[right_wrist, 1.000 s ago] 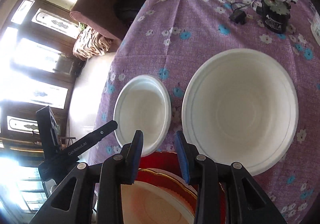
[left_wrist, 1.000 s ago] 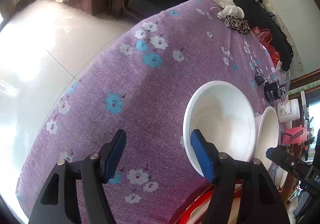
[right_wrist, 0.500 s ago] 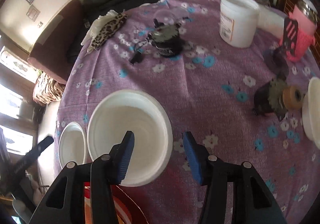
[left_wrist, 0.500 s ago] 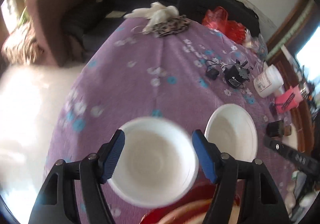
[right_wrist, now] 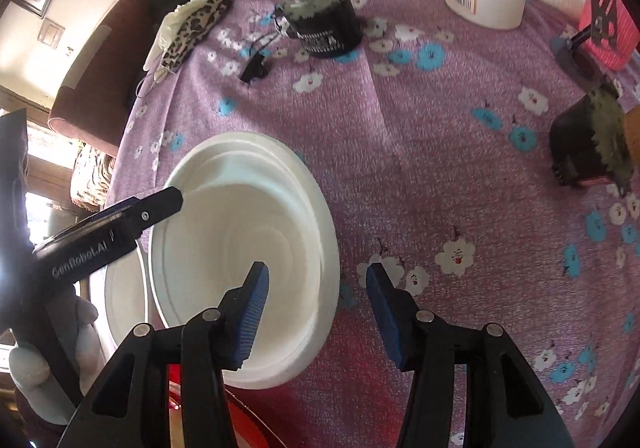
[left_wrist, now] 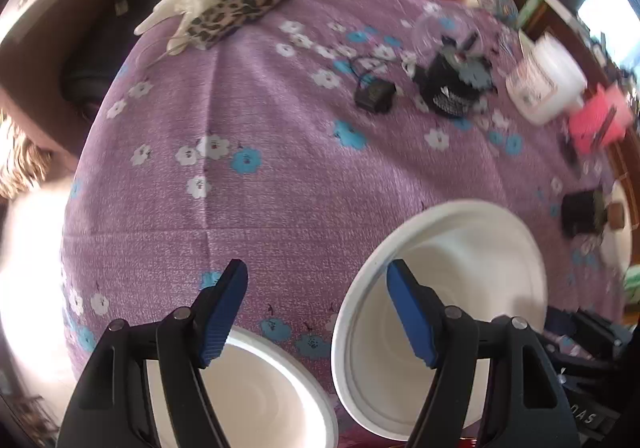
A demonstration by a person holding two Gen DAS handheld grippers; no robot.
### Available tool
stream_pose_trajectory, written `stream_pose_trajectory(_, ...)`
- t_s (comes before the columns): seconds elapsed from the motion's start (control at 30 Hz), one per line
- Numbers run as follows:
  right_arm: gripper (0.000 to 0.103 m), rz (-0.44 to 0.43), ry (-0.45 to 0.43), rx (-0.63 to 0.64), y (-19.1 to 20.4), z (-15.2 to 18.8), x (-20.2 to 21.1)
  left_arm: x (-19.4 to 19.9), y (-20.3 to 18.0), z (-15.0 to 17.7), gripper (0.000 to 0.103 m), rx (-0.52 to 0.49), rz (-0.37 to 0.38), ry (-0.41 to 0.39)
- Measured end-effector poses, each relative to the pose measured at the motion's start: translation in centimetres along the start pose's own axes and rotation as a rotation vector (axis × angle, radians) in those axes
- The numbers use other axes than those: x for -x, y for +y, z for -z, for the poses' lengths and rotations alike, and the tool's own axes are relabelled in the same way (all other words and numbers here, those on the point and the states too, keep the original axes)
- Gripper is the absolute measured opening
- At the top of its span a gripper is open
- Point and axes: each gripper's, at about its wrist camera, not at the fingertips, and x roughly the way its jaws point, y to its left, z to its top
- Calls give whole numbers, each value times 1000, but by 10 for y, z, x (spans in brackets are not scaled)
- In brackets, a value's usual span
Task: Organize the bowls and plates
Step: 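Grasp a large white bowl rim with the left gripper while the right grasps another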
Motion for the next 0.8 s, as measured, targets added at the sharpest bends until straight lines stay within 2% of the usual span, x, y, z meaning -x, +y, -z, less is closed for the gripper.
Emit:
stream_pose_trajectory(0.07, 53, -9, 7, 1, 1, -1, -3, -6, -3, 0, 71, -11, -1, 14)
stream_pose_trajectory(0.1, 38, -14, 3, 7, 2, -1, -4, -9, -4, 0, 71, -13, 5, 25)
stream_pose_trajectory(0.13, 27, -16, 6, 11, 4, -2, -5, -12, -4, 1, 60, -11, 12, 36)
stream_pose_trajectory(0.17, 12, -26, 12, 18, 6, -2, -6, -15, -5, 2, 38, -7, 35, 55)
stream_pose_trajectory(0.2, 13, -26, 5, 19, 7, -2, -4, -16, -5, 3, 28, -1, 72, 75)
stream_pose_trajectory(0.23, 12, -10, -5, 24, 8, -2, -2, -16, -5, 3, 27, 9, 84, 87)
stream_pose_trajectory(0.33, 12, -7, -40, 46, 11, -2, 11, -1, -9, 4, 27, 11, 80, 40)
stream_pose_trajectory(0.57, 12, -71, -115, 58, 14, -4, 60, 53, -9, 12, 24, 42, 114, -39)
stream_pose_trajectory(0.7, 12, -103, -146, 104, 24, 7, 89, 95, -9, 27, 23, 46, 94, -108)
stream_pose_trajectory(0.8, 12, -137, -157, 136, 33, 19, 106, 122, -2, 45, 21, 83, 116, -143)
